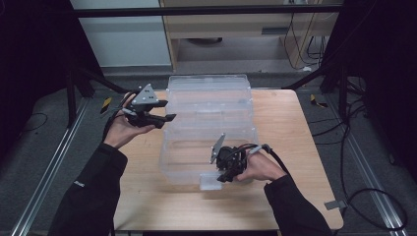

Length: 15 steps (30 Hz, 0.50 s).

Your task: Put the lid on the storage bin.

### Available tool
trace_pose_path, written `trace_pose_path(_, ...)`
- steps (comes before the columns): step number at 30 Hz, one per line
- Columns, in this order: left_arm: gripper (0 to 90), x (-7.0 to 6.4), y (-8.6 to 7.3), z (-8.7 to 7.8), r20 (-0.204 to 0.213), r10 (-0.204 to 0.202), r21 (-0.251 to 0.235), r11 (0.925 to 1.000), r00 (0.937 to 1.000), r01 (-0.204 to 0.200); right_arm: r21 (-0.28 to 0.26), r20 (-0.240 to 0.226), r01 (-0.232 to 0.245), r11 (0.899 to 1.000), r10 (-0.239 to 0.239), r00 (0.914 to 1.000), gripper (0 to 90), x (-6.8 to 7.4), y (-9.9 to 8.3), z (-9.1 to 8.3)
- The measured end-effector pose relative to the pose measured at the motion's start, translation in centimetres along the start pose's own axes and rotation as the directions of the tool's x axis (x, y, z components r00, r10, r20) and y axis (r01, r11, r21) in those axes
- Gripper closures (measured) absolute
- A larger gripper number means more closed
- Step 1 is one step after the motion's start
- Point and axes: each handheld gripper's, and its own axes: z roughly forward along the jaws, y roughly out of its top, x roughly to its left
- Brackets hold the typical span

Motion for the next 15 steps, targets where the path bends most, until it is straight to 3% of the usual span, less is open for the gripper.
trace_pose_path(4,42.5,-0.2,0.8,0.9,0.022,0.043,0.021,0.9988,0.9988,-0.043,0.000,0.001,-0.003,1.000,0.003,1.0000,68.0,0.0,0.0,0.0)
trace_pose_path(7,42.5,-0.4,1.4,1.3,0.043,0.068,0.010,0.9976,0.9968,-0.068,-0.002,0.001,0.000,1.000,0.000,1.0000,67.9,0.0,0.0,0.0)
trace_pose_path(13,41.4,-0.5,2.5,2.3,0.058,0.147,0.062,0.9866,0.9874,-0.151,-0.001,0.002,0.011,1.000,-0.011,0.9999,67.9,0.0,0.0,0.0)
trace_pose_path(15,41.0,-0.3,2.7,2.5,0.074,0.146,0.064,0.9865,0.9865,-0.151,-0.002,0.006,0.014,1.000,-0.014,0.9999,67.8,0.1,0.0,0.0)
